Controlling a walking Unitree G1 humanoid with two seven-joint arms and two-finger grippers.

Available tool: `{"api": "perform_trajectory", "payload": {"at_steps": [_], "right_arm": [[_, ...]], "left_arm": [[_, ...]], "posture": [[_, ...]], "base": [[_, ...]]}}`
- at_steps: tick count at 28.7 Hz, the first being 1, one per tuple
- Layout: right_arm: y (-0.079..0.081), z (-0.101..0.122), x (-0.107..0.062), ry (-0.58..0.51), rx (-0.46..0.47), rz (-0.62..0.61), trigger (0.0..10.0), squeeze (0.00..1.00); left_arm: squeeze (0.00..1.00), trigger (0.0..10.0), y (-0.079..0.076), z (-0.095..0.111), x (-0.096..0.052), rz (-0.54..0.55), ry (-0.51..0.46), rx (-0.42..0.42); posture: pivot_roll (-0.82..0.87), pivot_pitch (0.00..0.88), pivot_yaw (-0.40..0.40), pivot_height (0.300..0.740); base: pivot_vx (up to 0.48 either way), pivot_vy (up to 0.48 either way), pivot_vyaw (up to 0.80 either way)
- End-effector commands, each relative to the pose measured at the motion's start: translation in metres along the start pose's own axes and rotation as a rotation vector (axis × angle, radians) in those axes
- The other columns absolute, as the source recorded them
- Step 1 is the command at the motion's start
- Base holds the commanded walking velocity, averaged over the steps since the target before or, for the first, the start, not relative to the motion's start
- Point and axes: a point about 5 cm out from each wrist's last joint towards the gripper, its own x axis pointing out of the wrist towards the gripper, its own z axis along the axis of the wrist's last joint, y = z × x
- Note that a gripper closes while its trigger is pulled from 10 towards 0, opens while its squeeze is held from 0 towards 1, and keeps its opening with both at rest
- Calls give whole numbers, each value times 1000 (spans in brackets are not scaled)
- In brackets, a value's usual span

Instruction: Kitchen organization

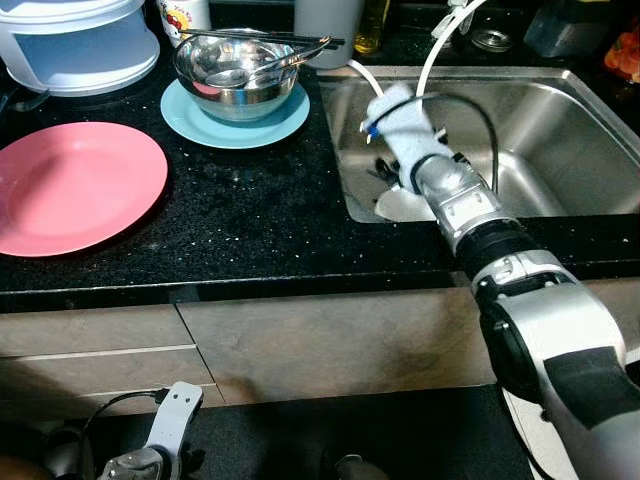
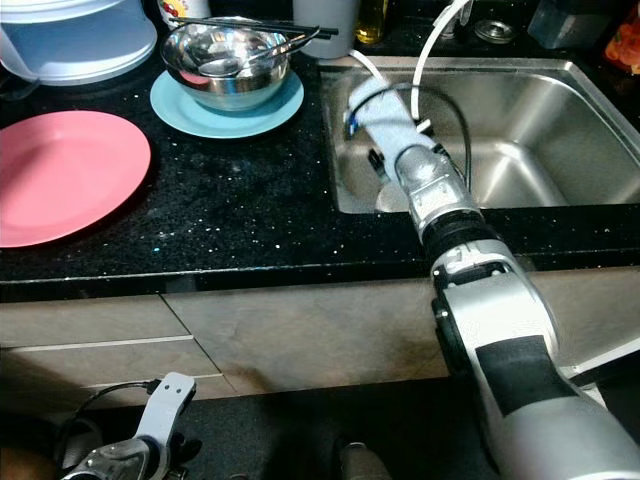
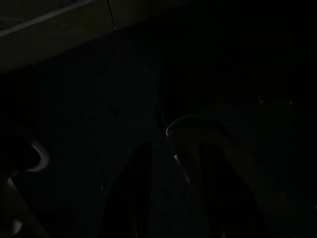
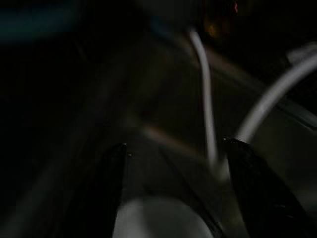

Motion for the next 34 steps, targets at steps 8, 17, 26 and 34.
{"api": "perform_trajectory", "payload": {"at_steps": [8, 17, 26, 34], "right_arm": [[36, 38, -49, -559, 638, 542, 10000, 0], [59, 43, -107, -756, 777, 963, 10000, 0], [76, 41, -152, -796, 840, 1235, 10000, 0], [91, 33, -177, -710, 811, 1439, 10000, 0]], "left_arm": [[0, 10000, 2, -6, -1, 11, 27, 2], [0, 10000, 5, -5, -2, 29, 23, -5], [0, 10000, 6, -5, -2, 36, 24, 0], [0, 10000, 5, -2, -2, 37, 18, 0]], "posture": [[60, 154, 8, 740], [72, 121, 10, 740], [74, 101, 7, 740], [67, 102, 5, 740]], "base": [[0, 0, 0], [0, 0, 0], [0, 0, 0], [0, 0, 0]]}}
